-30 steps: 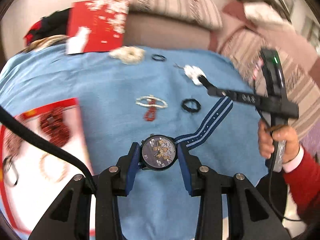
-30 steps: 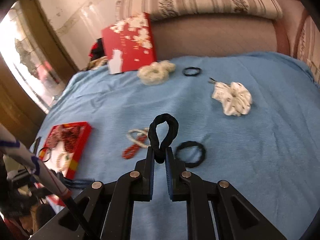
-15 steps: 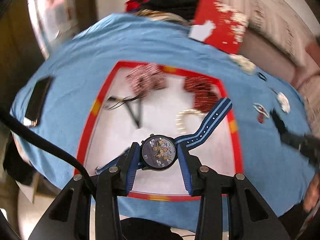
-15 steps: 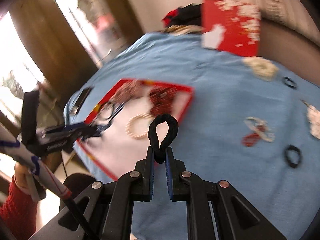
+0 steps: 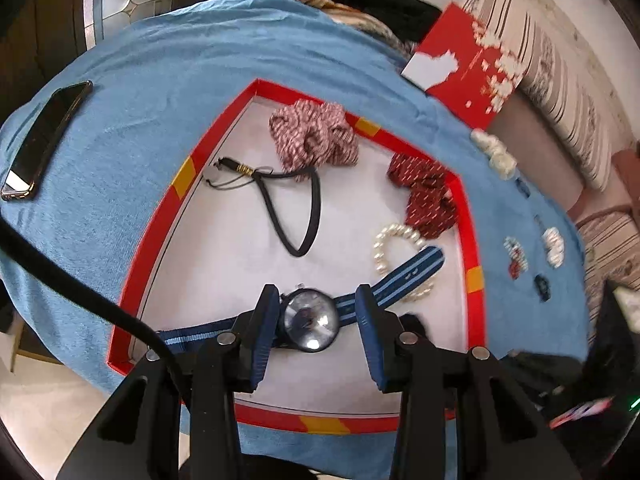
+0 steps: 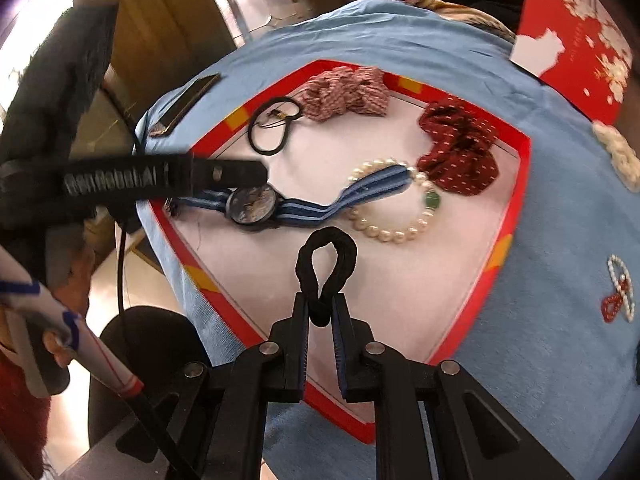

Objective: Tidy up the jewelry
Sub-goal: 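Carry the watch and hair tie into the white box and open both grippers, then grasp the pearl and red-bead bracelet with the left gripper while the right grasps the black braided hair tie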

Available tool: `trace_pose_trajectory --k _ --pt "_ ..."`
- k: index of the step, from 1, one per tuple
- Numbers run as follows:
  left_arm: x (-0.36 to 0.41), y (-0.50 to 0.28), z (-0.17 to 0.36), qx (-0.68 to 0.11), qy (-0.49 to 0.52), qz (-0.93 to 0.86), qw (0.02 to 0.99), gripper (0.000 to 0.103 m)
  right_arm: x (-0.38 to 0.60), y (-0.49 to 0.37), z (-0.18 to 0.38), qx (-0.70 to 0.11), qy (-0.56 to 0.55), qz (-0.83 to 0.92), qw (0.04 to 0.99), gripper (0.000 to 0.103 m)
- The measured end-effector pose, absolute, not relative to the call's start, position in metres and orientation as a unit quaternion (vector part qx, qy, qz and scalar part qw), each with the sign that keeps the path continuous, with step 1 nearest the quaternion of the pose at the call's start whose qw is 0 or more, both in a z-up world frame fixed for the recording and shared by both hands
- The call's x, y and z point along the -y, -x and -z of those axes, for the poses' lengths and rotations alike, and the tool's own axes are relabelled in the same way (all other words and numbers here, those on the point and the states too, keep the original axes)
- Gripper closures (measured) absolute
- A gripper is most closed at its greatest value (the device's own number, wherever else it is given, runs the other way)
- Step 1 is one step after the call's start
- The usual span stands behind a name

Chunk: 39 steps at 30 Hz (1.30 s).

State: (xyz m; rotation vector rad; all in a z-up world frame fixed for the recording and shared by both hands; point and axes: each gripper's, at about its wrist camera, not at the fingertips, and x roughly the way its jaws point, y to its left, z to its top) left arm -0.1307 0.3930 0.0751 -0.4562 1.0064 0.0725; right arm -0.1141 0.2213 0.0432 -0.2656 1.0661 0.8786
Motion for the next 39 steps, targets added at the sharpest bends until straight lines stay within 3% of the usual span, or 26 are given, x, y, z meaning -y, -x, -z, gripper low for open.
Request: trace_pose_trajectory --k 3,9,14,21,23,24,27,35,39 --pt "-0.394 0.137 -0.087 -0.463 0.224 -0.026 0.857 0.064 -0.222 0.118 -0.052 -0.478 0.128 -0.404 0.769 0.072" --pt "-0.404 0.148 -0.109 -0.426 0.195 -0.059 0.881 0.056 -0.178 0.108 -0.084 -0.445 0.084 -0.372 0.81 0.068" --pt "-0.425 0.156 -0.098 -0.42 0.189 -0.117 0.88 0.056 -0.14 0.069 -0.079 -0.454 0.047 -0.286 0.843 0.068" --pt "-0.435 0.148 -0.073 -0.426 0.192 -0.141 0.873 0.056 -0.157 0.028 -0.047 -0.497 0.008 -0.264 0.827 0.068" --pt "-0.432 0.144 -0.071 -0.426 0.195 -0.137 0.873 0.056 -0.164 0.021 -0.039 -0.505 0.007 -0.255 0.825 0.075" --pt "-0.43 0.143 -0.071 -0.426 0.194 -0.137 0.873 0.056 -0.166 0.018 -0.036 -0.51 0.006 -0.251 0.823 0.088" --pt "-0.424 0.142 -0.074 -0.425 0.19 -0.135 0.875 0.056 -0.164 0.016 -0.033 -0.517 -0.012 -0.248 0.819 0.091" --pt "-0.4 0.141 -0.098 -0.411 0.17 -0.114 0.888 0.056 -0.135 0.037 -0.034 -0.52 -0.031 -0.223 0.824 0.09" --pt "-0.378 0.137 -0.111 -0.408 0.163 -0.093 0.893 0.055 -0.119 0.038 -0.038 -0.51 -0.041 -0.248 0.823 0.083"
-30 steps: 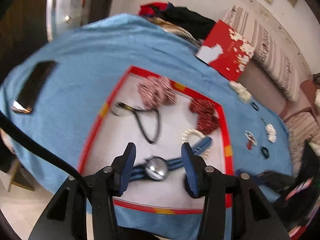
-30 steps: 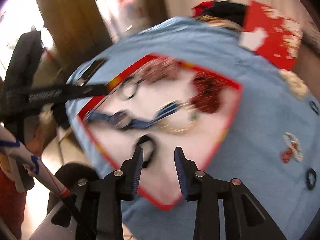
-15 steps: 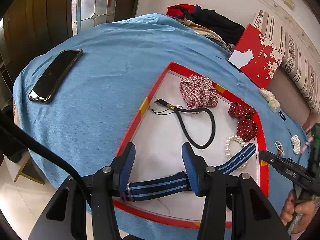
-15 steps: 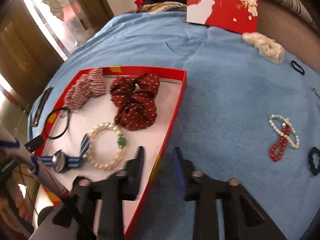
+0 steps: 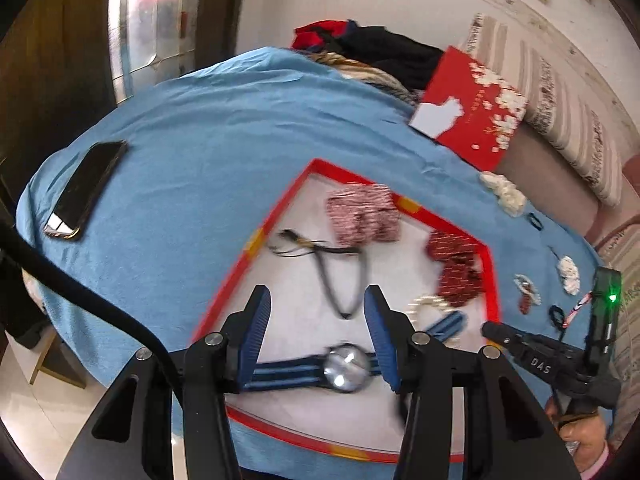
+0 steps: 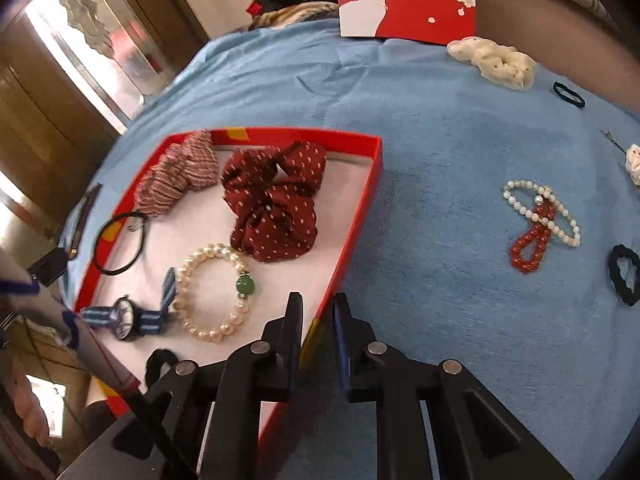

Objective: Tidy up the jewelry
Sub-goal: 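Grasp the pearl and red-bead bracelet with the left gripper while the right grasps the black braided hair tie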

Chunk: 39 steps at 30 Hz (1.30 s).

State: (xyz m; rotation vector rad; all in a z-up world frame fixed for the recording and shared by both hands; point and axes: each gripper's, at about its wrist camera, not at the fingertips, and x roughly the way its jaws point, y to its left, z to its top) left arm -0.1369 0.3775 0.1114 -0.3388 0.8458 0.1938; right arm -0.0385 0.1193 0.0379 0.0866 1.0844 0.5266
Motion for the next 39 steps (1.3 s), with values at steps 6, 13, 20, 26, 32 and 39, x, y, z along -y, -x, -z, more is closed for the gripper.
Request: trace_pose_trajectory --k 6,13,20,26,32,39 --pt "-0.313 0.129 -0.133 -0.405 0.132 -0.025 0.905 0.045 -0.035 0.056 -0.063 -0.476 -0.067 -0.235 0.845 0.074" --pt "-0.217 0.095 -0.118 -0.442 0.091 0.059 0.89 0.045 0.095 0.061 -0.062 -0.469 -0.056 -0.125 0.872 0.071" --pt "-0.141 0.038 -0.081 -0.5 0.094 0.111 0.854 0.045 0.152 0.054 -0.051 -0.469 -0.095 -0.09 0.873 0.069" --pt "-0.118 -0.01 -0.059 -0.52 0.12 0.12 0.837 0.045 0.139 0.028 -0.038 -0.471 -0.117 -0.104 0.868 0.068" --pt "-0.115 -0.054 -0.042 -0.539 0.119 0.111 0.826 0.045 0.126 0.007 -0.027 -0.473 -0.117 -0.1 0.868 0.068" --pt "-0.114 -0.082 -0.019 -0.558 0.125 0.132 0.809 0.061 0.129 -0.002 -0.019 -0.473 -0.119 -0.092 0.868 0.068"
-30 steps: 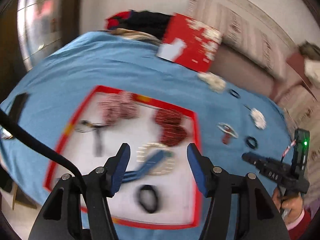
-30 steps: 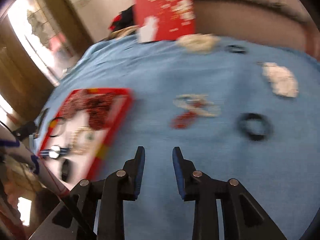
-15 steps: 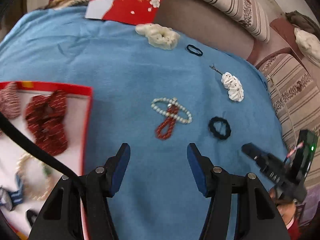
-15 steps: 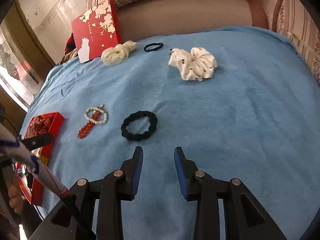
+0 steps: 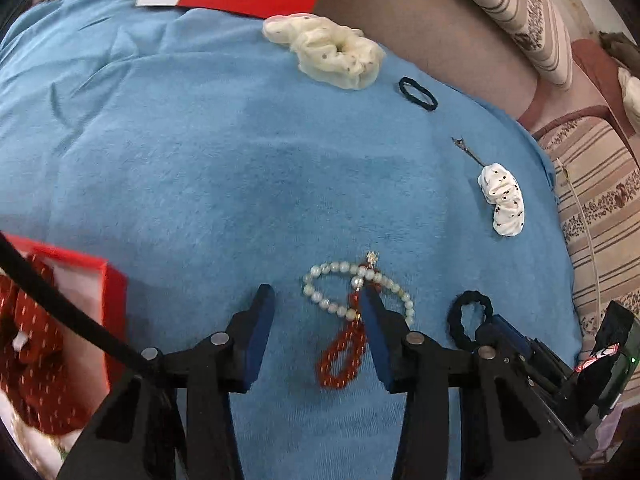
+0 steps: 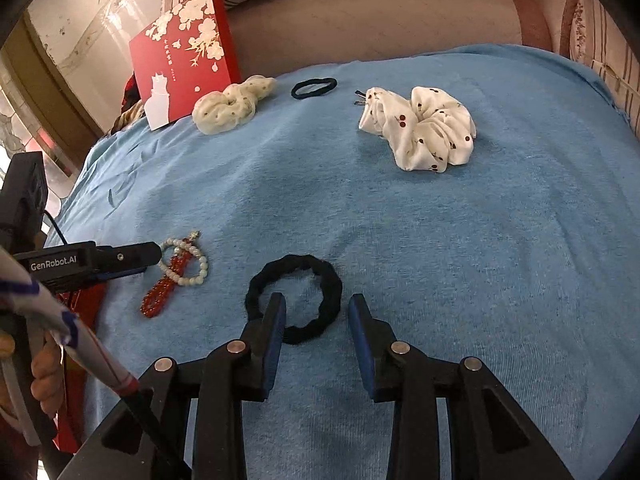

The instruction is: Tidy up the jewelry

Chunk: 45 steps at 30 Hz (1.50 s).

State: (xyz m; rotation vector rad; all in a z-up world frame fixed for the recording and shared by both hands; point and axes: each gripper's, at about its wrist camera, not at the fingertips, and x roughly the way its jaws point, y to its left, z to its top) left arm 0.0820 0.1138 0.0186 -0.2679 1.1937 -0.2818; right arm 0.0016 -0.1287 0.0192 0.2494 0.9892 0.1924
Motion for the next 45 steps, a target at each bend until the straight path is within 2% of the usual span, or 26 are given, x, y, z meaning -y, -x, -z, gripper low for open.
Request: trace_pose_trajectory --k 3,8,10,11,13,21,32,39,45 --pt "-0.107 -0.086 -0.017 -0.558 0.109 0.142 0.81 0.071 0.129 -0.005 -0.017 -0.469 -0.117 -0.091 0.87 0.068" --pt "-0.088 -0.083 -0.015 -0.546 0.053 0.138 0.825 0.072 0.121 -0.008 -0.016 -0.465 -0.095 -0.074 0.877 0.071" --pt "-0.079 -0.082 -0.016 -0.541 0.027 0.128 0.831 0.081 0.118 -0.01 -0.015 -0.465 -0.084 -0.062 0.879 0.084" --pt "-0.075 -0.081 -0.016 -0.54 0.02 0.133 0.831 0.096 0.116 -0.011 -0.015 -0.466 -0.08 -0.056 0.88 0.087" --pt "-0.068 -0.077 -0.018 -0.541 0.015 0.134 0.83 0.097 0.119 -0.012 -0.016 -0.467 -0.084 -0.057 0.878 0.092" --pt "-0.082 -0.042 -0.073 -0.502 0.027 0.148 0.852 0.097 0.132 0.008 -0.054 -0.441 -0.104 -0.073 0.888 0.093" --pt "-0.172 0.041 -0.166 -0.458 0.059 0.143 0.875 0.097 0.092 0.051 -0.116 -0.409 -0.057 -0.127 0.902 0.093" --pt "-0.181 0.074 -0.166 -0.466 0.07 0.16 0.867 0.097 0.063 0.072 -0.108 -0.425 -0.027 -0.153 0.892 0.093" --pt "-0.129 0.08 -0.15 -0.475 0.094 0.246 0.84 0.097 0.091 0.079 -0.081 -0.451 -0.04 -0.118 0.884 0.093"
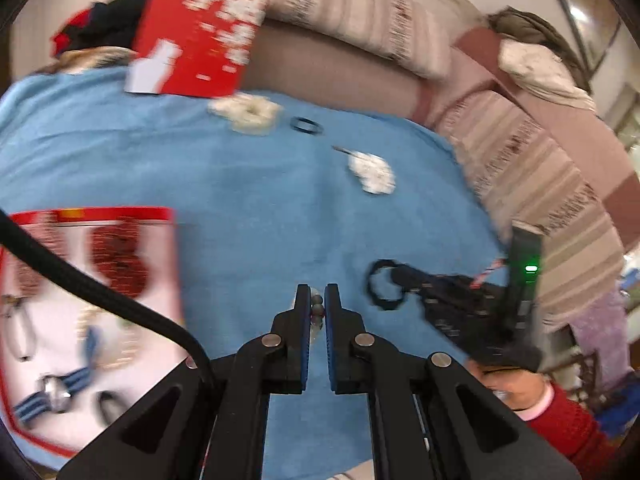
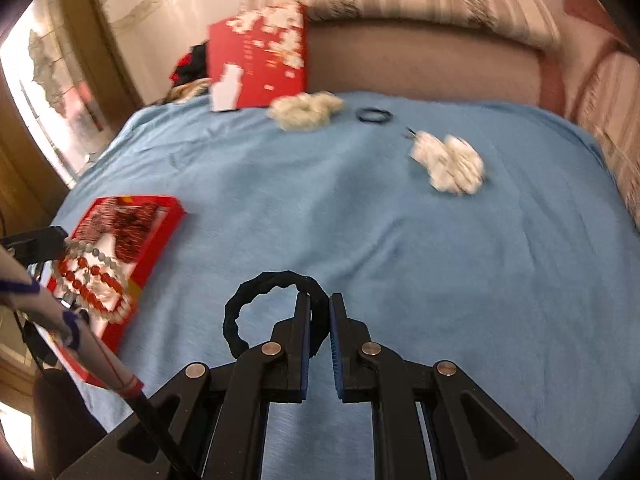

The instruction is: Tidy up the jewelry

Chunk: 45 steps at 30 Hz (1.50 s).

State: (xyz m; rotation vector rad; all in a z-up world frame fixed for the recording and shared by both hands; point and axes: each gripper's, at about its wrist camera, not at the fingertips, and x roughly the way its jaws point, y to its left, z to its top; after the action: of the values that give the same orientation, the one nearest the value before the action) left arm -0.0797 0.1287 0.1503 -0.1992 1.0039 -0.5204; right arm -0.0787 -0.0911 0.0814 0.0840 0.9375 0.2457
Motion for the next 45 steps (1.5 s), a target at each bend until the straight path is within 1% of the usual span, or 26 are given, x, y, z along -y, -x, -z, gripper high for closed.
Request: trace_pose_trajectory --k 2,5,9,14,25,28,29,31,36,39,45 --pt "-0.109 0.073 -0.141 -0.475 0.081 0.257 0.838 0.096 0.108 0.081 -0.074 -0.456 -0.047 -0.102 0.883 0.093" --pt "-0.102 0.054 -0.114 -0.493 0.055 0.199 0.845 0.09 0.134 0.084 -0.066 -0.461 -0.054 -0.08 0.882 0.093" --pt "-0.116 0.043 -0.086 -0.52 0.088 0.179 0.83 0.09 0.156 0.085 -0.059 -0.463 -0.069 -0.066 0.881 0.093" --pt "-0.118 0.045 -0.07 -0.536 0.075 0.176 0.822 0.09 0.165 0.085 -0.05 -0.465 -0.085 -0.067 0.879 0.093" --pt "-0.08 0.019 -0.029 -0.564 0.079 0.184 0.801 0.09 0.166 0.088 -0.037 -0.462 -0.107 -0.081 0.877 0.093" --pt "-0.066 0.013 -0.02 -0.568 0.049 0.18 0.801 0.09 0.167 0.087 -0.034 -0.463 -0.109 -0.081 0.876 0.093" --pt "-0.062 0.012 -0.02 -0.563 0.038 0.179 0.806 0.091 0.168 0.086 -0.034 -0.463 -0.111 -0.08 0.876 0.093" --pt "-0.061 0.011 -0.02 -0.558 0.028 0.177 0.811 0.098 0.17 0.085 -0.033 -0.463 -0.112 -0.08 0.876 0.093" --pt "-0.073 0.012 -0.026 -0.553 0.04 0.168 0.815 0.098 0.171 0.085 -0.034 -0.462 -0.11 -0.077 0.877 0.093" --pt "-0.088 0.019 -0.048 -0.536 0.057 0.17 0.825 0.098 0.167 0.085 -0.041 -0.457 -0.103 -0.08 0.88 0.093" --pt "-0.136 0.045 -0.112 -0.487 0.083 0.17 0.853 0.098 0.14 0.087 -0.077 -0.435 -0.077 -0.107 0.891 0.093"
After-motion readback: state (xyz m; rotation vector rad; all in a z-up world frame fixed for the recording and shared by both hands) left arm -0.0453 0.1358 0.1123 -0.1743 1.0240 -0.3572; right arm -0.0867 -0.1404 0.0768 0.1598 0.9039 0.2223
